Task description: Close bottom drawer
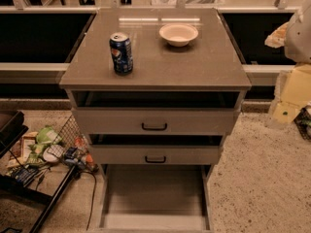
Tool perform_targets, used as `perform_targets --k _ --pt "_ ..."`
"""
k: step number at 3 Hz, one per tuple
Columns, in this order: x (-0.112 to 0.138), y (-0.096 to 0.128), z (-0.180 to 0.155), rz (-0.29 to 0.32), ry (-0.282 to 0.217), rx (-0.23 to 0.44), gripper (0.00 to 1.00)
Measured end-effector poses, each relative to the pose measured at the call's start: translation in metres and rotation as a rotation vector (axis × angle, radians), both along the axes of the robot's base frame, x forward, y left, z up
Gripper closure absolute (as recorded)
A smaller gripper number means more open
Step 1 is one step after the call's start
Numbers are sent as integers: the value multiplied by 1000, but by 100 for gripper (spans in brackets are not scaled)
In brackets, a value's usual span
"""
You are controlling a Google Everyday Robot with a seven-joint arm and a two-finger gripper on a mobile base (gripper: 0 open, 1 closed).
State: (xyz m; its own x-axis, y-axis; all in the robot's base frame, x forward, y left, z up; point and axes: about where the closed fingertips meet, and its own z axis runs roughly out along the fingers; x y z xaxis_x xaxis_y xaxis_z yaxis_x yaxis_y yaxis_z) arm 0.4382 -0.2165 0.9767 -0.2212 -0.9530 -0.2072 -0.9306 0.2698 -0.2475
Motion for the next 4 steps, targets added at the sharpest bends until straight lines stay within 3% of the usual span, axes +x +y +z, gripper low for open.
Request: perform_targets --k 2,3,4 --pt "-4 -1 -15 -18 5 -2 0" --pt "-29 -6 -38 -65 -24 -5 0" --pt "-63 -20 -83 -118 -21 -25 0"
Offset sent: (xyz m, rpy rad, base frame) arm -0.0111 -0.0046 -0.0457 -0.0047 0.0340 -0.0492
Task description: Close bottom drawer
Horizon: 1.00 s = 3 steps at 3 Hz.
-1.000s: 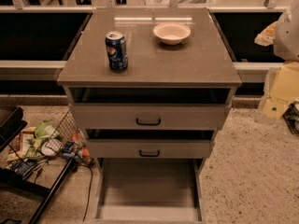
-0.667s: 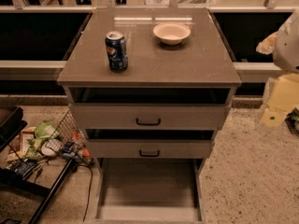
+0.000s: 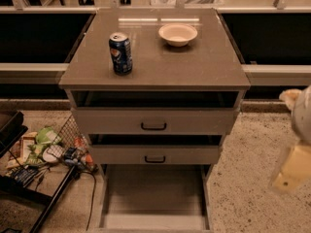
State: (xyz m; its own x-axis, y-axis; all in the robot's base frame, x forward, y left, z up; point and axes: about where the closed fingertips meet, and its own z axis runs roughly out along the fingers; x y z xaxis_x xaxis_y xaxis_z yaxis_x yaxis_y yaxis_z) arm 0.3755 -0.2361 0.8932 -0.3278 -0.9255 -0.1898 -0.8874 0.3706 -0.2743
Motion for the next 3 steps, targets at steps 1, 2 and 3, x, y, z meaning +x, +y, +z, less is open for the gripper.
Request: perform_targets --k 1,2,3 --pt "-28 -14 -58 -40 11 -30 0" --pt "-54 -26 -135 -68 59 -41 0" --pt "-76 -31 -213 -92 112 -35 0"
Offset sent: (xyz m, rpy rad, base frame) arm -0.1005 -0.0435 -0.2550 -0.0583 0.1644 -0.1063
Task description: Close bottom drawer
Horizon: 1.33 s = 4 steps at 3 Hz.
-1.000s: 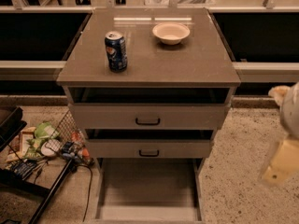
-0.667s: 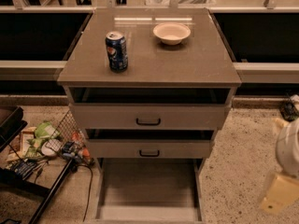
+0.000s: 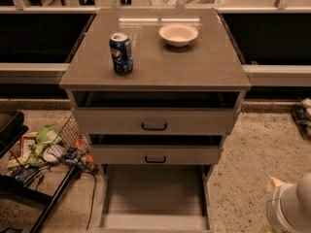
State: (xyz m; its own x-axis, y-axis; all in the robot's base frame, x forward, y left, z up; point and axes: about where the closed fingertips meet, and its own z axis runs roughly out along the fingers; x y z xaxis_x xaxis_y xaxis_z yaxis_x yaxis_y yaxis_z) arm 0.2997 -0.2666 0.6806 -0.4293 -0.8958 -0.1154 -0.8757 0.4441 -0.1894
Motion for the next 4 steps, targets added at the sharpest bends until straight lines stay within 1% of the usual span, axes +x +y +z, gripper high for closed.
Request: perform_targets --k 1,2,3,4 --pt "0 0 1 0 0 0 0" --pt "4 11 -28 -25 33 60 0" --pt "1 39 -98 -58 111 169 0" --pt "-2 78 -198 -95 204 284 25"
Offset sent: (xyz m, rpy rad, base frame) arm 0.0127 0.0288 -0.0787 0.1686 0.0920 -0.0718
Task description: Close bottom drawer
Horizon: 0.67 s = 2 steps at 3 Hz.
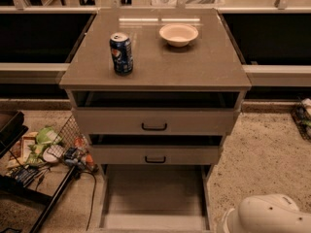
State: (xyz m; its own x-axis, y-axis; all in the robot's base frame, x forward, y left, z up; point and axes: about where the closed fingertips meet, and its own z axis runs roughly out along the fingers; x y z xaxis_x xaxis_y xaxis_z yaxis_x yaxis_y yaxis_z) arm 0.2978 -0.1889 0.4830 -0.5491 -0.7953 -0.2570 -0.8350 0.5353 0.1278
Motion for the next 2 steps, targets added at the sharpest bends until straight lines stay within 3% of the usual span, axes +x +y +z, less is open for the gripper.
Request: perform_targets --k 2 --pt "-6 41 -110 -42 100 140 71"
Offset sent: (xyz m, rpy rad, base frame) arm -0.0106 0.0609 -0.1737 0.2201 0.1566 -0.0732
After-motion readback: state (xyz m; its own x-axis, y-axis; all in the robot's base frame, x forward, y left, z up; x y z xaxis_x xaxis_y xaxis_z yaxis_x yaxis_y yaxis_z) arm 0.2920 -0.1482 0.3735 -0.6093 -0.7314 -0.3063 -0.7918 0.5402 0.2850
